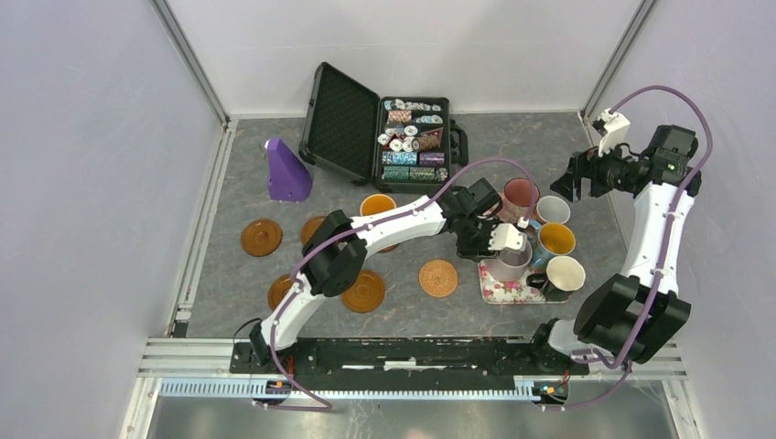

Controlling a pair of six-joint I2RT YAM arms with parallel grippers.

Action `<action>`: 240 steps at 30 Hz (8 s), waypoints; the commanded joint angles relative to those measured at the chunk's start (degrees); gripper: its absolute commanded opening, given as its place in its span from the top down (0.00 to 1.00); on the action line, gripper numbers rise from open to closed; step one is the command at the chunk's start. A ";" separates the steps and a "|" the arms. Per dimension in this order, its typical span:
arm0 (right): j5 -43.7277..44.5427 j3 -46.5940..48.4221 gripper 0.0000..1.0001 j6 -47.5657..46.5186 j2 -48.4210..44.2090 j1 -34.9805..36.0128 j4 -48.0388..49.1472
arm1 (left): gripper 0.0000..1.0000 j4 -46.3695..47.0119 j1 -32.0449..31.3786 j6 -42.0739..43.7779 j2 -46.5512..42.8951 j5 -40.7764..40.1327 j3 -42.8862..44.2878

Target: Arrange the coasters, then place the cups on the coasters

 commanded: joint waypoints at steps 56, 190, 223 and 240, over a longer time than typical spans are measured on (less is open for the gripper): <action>-6.35 -1.62 0.05 -2.54 1.62 -1.25 0.38 | 0.98 21.41 23.15 -35.12 -48.78 2.98 -27.18; 20.68 6.03 0.02 -1.28 6.10 11.72 0.69 | 0.00 -20.87 22.08 -14.56 -27.28 -7.24 1.90; 20.84 8.73 0.02 1.91 9.14 2.01 0.80 | 0.14 3.96 5.48 -16.36 15.98 -5.82 31.15; 19.91 7.85 0.02 0.54 8.35 0.24 0.04 | 0.70 4.32 4.55 -21.28 13.17 -6.17 27.36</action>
